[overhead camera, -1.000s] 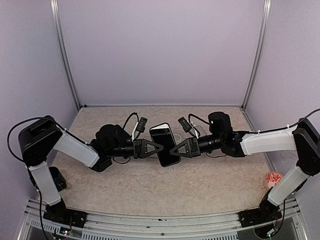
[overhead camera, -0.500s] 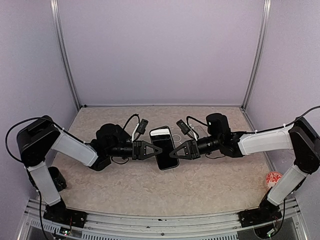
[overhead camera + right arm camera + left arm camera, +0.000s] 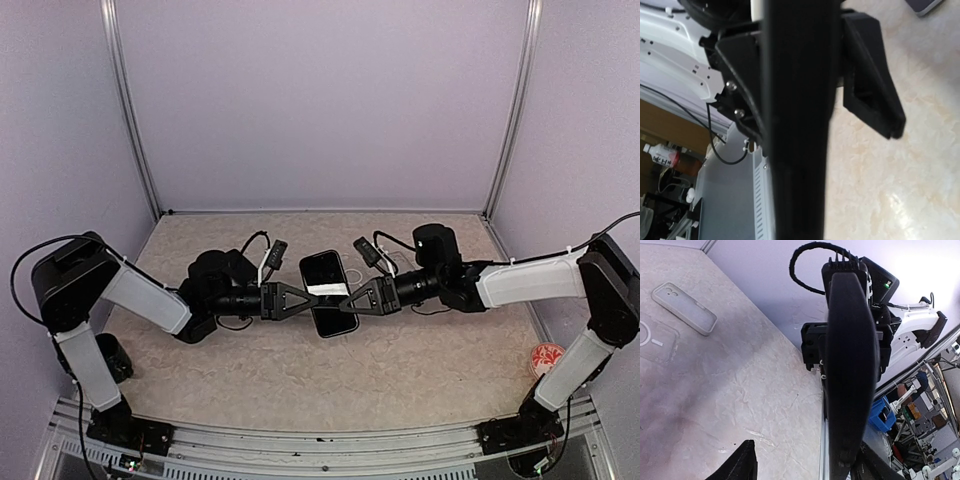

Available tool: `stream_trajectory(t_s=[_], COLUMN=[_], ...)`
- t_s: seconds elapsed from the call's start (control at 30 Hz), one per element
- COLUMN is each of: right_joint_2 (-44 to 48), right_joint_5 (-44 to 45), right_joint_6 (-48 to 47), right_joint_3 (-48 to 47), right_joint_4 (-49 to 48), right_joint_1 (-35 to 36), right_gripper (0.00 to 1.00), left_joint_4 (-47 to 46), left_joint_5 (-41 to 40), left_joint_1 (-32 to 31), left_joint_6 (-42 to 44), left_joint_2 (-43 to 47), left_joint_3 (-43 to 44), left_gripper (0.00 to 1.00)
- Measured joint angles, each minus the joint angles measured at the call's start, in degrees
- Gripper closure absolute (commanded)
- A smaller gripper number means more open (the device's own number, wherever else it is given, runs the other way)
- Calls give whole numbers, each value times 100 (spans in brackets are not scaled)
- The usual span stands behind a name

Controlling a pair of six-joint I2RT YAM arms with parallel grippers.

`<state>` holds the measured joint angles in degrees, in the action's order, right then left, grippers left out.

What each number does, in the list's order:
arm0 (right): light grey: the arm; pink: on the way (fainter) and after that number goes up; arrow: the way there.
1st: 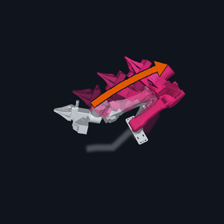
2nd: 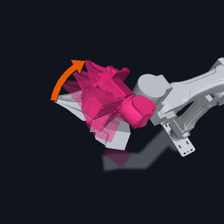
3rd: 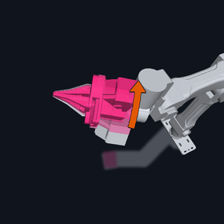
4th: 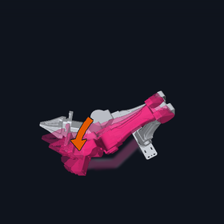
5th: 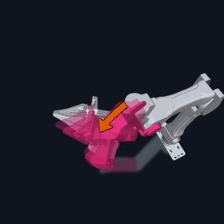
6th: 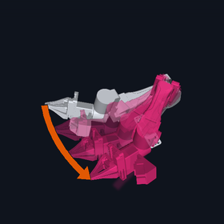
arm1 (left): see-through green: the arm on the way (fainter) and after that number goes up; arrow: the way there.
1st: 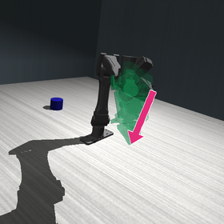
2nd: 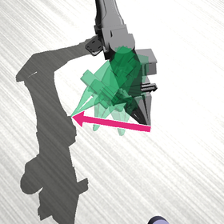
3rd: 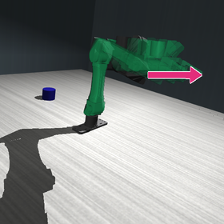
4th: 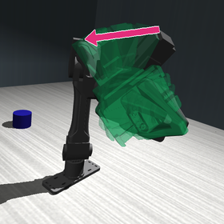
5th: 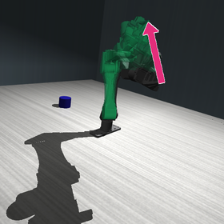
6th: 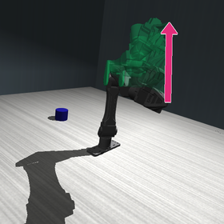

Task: Put the phone into the phone case
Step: Pass from the right arm to the left

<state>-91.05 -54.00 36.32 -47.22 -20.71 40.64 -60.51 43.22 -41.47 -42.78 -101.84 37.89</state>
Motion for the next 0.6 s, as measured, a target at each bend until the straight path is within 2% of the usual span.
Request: stream_trajectory(t_s=[0.1,0.23,0.43,0.6], right_joint_2=[-11,-155,-481,-645], right_joint_5=[0,4,20,44], right_joint_6=[31,61,76,411], right_joint_3=[-79,-363,-835,-774], right_joint_4=[61,138,273,-92], right_joint_1=[-116,-267,-345,-343], right_gripper=[100,100,100,100], left_joint_4=[-22,-55,-155,-608], left_joint_5=[-105,-267,-466,-581], left_joint_1=[81,229,356,354], left_joint_6=[-7,-46,-72,-310], left_joint_2=[66,225,455,461], left_joint_3=[-146,-413,-577,-688], left_gripper=[29,24,22,21])
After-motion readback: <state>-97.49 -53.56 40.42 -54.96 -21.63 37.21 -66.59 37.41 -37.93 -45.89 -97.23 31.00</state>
